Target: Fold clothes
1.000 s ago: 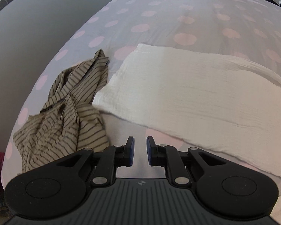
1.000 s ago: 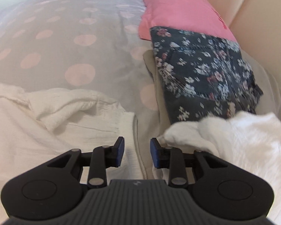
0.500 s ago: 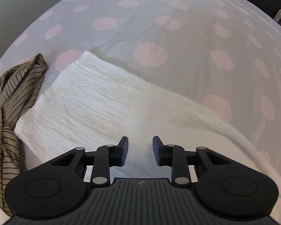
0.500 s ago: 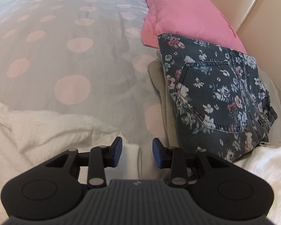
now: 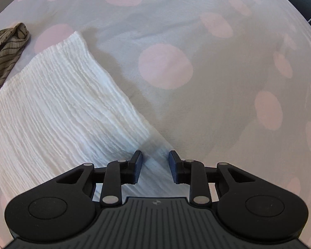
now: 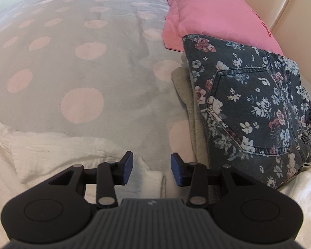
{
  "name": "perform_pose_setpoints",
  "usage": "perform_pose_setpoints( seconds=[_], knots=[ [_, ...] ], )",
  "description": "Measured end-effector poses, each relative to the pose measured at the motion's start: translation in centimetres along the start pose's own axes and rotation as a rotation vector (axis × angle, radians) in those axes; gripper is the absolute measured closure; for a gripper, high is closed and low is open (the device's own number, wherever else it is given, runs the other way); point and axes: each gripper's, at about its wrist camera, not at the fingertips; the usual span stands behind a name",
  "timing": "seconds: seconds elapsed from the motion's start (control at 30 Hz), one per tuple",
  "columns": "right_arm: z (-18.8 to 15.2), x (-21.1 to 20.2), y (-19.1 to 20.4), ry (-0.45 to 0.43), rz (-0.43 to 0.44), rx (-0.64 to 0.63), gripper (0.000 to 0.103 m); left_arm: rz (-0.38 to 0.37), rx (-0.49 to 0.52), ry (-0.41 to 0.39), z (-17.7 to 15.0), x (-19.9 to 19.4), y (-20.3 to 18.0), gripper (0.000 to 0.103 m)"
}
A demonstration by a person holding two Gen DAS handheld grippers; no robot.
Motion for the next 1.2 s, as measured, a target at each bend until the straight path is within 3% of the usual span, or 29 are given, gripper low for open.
perform_pose_setpoints(
  seconds=[0.1, 0.3, 0.43, 0.53, 0.57, 0.6, 0.63, 0.7, 1.0, 1.2],
  knots=[
    [0.2, 0.1, 0.1, -0.001, 0.011, -0.003, 0.058, 0.042, -0.020, 0.019, 0.3, 0.6, -0.6, 0.076],
    [1.3, 0.4, -0.7, 0.029, 0.061, 0.083, 0.047, 0.160, 0.070, -0.020, -1.0, 1.0, -2.6, 0.078],
    [2.0, 1.2, -0.6, 0.047, 0.112, 0.146, 0.044, 0.207, 0.132, -0.063, -2.0, 0.6, -3.2, 0.095],
    [2.0, 2.9, 0.0, 0.096, 0.140, 0.125, 0.039, 0.173, 0.127, -0.069, -2.1, -0.2, -2.2, 0.100],
    [1.9, 3.4, 0.1, 0.117, 0.141, 0.139, 0.043, 0.156, 0.125, -0.071, -2.1, -0.5, -1.8, 0.101],
    [1.6, 3.8, 0.2, 0.140, 0.153, 0.151, 0.071, 0.139, 0.125, -0.074, -2.1, -0.8, -1.5, 0.101],
    [1.4, 4.0, 0.5, 0.158, 0.162, 0.153, 0.086, 0.126, 0.127, -0.077, -2.1, -1.1, -1.2, 0.101],
    [1.2, 3.2, 1.2, 0.131, 0.142, 0.110, 0.094, 0.107, 0.132, -0.078, -2.2, -1.9, -0.5, 0.101],
    [2.3, -4.2, 0.8, -0.017, 0.107, 0.076, 0.096, 0.039, 0.144, -0.088, -1.8, -7.2, 1.5, 0.101],
    [0.1, -10.3, -0.4, -0.070, 0.108, 0.107, 0.096, -0.024, 0.142, -0.121, -3.6, -12.9, 5.5, 0.101]
  ],
)
Point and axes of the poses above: each gripper's, at about its wrist camera, not at the fingertips, and x roughly the way its jaws point, y to its left, z to its top, and after that the axes turned 6 degrees about -y, right-handed
